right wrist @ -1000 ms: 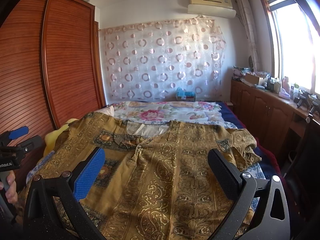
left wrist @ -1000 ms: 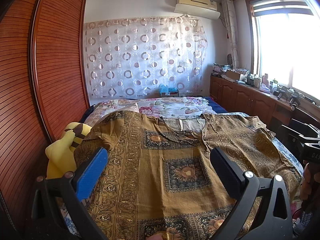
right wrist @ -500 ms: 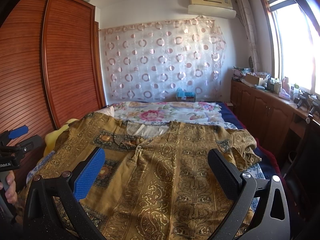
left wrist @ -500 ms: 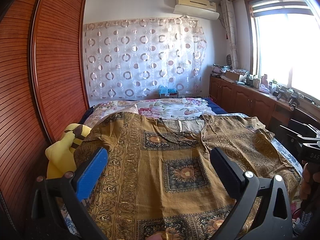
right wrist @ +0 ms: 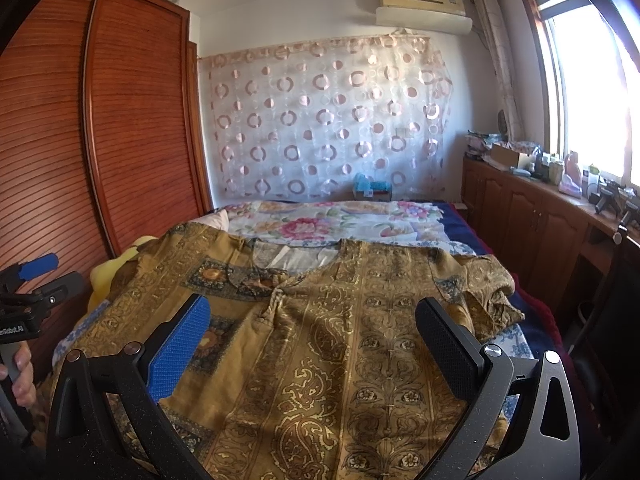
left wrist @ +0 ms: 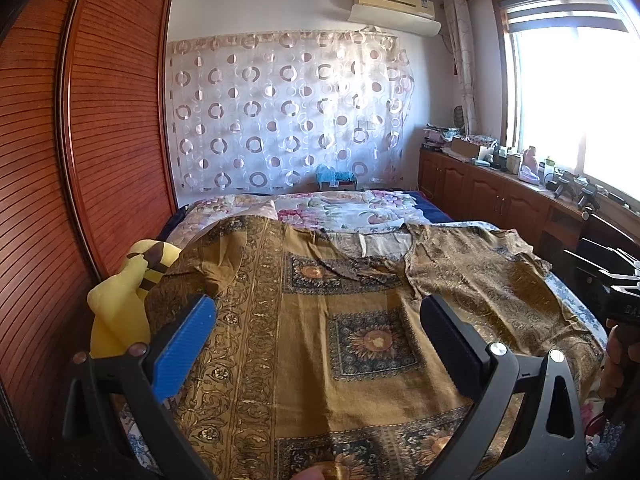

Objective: Fold small clothes
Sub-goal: 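Grasp the shirt's side edge with the left tool and fold it inward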

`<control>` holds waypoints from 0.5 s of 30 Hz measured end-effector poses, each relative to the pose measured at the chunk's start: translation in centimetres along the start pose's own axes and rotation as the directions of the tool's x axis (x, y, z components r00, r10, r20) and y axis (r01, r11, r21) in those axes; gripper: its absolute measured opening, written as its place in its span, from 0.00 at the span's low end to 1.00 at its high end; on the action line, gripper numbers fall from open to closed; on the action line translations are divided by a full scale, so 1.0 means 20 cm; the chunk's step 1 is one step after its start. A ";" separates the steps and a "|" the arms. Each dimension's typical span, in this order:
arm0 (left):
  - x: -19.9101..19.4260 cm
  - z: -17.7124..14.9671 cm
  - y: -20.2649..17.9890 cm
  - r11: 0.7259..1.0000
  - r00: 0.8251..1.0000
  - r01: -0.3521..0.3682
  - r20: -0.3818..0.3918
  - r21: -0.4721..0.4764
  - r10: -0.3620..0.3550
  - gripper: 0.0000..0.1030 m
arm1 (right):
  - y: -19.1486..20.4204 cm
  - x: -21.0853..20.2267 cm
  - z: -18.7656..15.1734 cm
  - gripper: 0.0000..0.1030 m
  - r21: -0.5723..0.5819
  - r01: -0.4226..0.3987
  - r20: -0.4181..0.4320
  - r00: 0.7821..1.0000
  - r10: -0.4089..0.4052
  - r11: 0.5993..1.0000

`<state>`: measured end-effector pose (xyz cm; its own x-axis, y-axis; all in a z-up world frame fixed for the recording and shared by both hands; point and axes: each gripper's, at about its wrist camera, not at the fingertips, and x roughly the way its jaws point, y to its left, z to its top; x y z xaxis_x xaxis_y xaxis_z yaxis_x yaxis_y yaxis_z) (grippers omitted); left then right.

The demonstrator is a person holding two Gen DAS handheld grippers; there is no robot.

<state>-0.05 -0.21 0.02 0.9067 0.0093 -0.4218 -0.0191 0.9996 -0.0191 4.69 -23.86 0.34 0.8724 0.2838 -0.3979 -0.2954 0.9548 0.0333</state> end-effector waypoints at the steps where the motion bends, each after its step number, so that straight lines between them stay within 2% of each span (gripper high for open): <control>1: 0.01 -0.01 0.01 1.000 1.000 0.001 -0.004 -0.002 -0.001 1.00 | 0.01 0.02 -0.02 1.00 -0.002 -0.009 -0.005 1.000 0.009 1.000; 5: 0.09 -0.06 0.10 1.000 0.999 0.001 -0.038 -0.023 -0.001 1.00 | 0.02 0.06 -0.06 1.00 -0.008 -0.045 -0.031 0.999 0.045 0.999; 15: 0.29 -0.10 0.39 0.998 0.991 -0.061 -0.124 -0.032 0.057 1.00 | 0.04 0.28 -0.12 1.00 -0.041 -0.116 -0.107 0.988 0.111 0.992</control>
<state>4.31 7.62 -4.37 0.8446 0.0629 -0.5316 -0.0884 0.9958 -0.0226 8.33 -21.71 -4.02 0.7878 0.3768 -0.4872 -0.4099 0.9112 0.0419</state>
